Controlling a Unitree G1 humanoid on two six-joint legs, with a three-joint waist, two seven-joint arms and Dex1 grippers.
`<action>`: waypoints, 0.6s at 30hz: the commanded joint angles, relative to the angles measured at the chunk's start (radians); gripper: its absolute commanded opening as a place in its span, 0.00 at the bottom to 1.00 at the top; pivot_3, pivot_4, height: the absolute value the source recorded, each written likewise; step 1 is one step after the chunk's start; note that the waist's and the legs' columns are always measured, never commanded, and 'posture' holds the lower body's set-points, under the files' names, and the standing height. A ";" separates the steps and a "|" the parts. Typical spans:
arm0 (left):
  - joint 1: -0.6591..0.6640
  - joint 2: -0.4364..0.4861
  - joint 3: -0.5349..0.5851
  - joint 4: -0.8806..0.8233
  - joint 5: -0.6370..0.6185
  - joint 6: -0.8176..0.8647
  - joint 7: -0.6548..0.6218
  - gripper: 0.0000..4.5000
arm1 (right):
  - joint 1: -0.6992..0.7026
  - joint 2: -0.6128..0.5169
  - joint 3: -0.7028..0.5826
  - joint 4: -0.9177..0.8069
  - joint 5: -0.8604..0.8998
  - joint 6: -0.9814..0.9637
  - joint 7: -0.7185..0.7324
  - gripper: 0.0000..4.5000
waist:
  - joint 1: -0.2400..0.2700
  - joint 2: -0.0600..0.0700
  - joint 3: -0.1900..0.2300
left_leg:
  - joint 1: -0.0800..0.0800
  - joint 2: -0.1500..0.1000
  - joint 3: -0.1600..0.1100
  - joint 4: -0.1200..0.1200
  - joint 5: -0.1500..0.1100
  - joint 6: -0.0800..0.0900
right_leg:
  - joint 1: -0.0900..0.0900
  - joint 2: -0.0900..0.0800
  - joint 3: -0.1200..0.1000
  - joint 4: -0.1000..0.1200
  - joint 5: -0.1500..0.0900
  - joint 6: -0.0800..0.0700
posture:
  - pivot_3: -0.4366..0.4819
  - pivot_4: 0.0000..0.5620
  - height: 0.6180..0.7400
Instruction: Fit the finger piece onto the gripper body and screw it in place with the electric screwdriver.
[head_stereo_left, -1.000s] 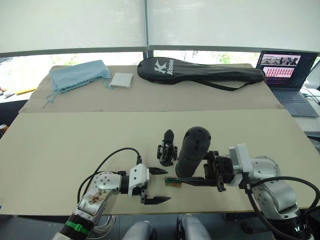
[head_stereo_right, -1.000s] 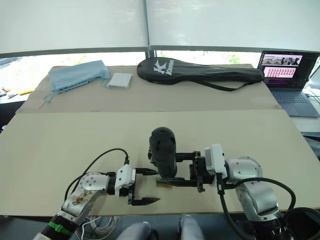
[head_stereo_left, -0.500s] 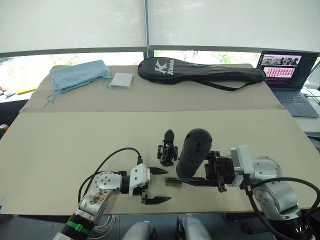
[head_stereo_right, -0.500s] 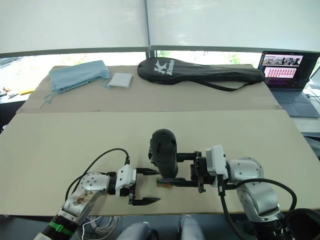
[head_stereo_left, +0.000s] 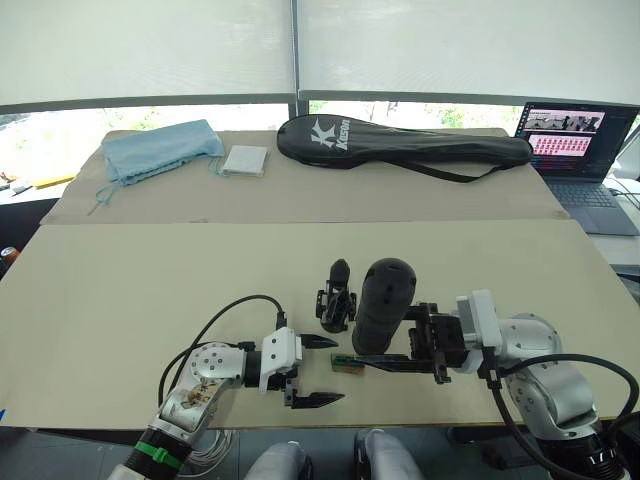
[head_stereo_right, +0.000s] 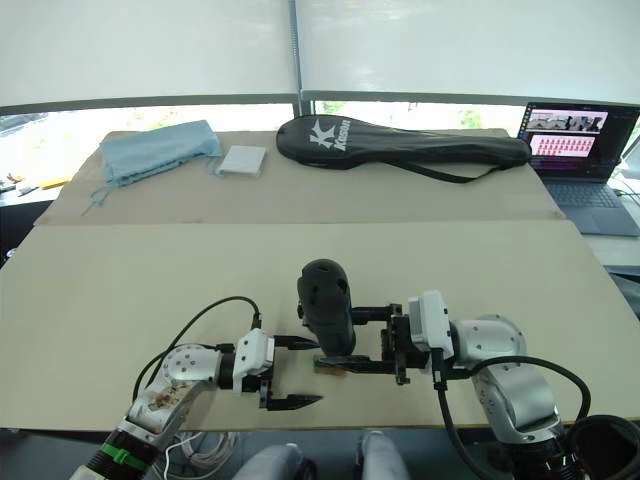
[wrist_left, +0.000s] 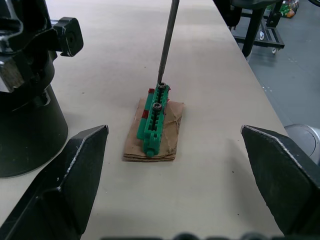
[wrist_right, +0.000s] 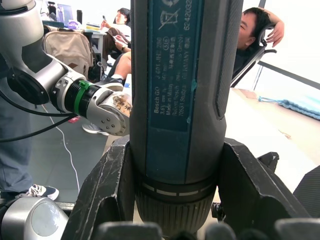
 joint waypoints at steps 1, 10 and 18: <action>0.010 -0.009 -0.029 0.025 0.009 0.017 0.004 1.00 | -0.007 0.002 -0.002 -0.033 0.014 -0.034 -0.004 0.42 | 0.000 0.000 0.000 | 0.000 0.000 0.000 0.000 0.000 0.000 | 0.000 0.000 0.000 0.000 0.000 0.000 | 0.48 0.27 1.00; 0.011 -0.010 -0.030 0.028 0.009 0.014 0.003 1.00 | -0.003 -0.001 -0.003 -0.037 0.012 -0.040 -0.004 0.42 | 0.001 0.000 0.000 | 0.000 0.000 0.000 0.000 0.000 0.000 | 0.000 0.000 0.000 0.000 0.000 0.000 | 0.48 0.27 1.00; 0.012 -0.010 -0.032 0.023 0.008 0.018 0.002 1.00 | 0.000 -0.004 -0.004 -0.043 0.012 -0.042 -0.002 0.42 | 0.004 0.000 0.000 | 0.000 0.000 0.000 0.000 0.000 0.000 | 0.000 0.000 0.000 0.000 0.000 0.000 | 0.48 0.27 1.00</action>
